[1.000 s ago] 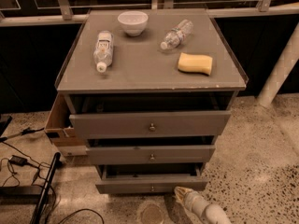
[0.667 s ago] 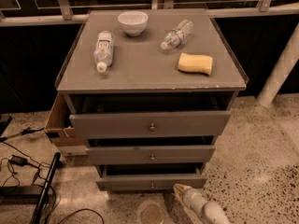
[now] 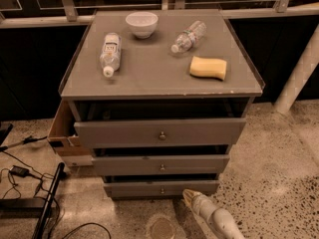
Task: Close bottom drawer
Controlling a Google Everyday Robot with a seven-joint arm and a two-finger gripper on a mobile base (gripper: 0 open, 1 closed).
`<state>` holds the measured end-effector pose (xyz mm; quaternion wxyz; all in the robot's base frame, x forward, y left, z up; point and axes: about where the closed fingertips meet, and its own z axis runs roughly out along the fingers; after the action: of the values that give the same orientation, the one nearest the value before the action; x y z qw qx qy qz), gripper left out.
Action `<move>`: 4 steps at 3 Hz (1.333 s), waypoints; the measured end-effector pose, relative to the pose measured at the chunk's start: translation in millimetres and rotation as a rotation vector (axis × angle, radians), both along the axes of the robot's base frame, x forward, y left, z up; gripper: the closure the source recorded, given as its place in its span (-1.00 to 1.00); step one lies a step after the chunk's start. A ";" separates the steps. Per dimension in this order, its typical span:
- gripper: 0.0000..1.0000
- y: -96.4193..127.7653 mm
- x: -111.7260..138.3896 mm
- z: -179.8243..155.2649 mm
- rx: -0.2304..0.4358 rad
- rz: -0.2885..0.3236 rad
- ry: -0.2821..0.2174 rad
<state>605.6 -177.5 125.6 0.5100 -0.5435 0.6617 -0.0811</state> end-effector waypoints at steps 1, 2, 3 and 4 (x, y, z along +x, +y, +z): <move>1.00 0.4 10.8 3.6 -0.006 -0.015 -0.022; 1.00 0.4 10.8 3.6 -0.006 -0.015 -0.022; 1.00 -1.2 -2.8 2.9 0.019 0.038 0.047; 1.00 -14.4 -34.2 14.0 0.075 0.158 0.219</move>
Offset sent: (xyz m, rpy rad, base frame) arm 0.0297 -0.0042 0.0124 -0.0109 -0.0508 -0.0141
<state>571.5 -191.9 139.6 0.4594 -0.5800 0.6712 0.0440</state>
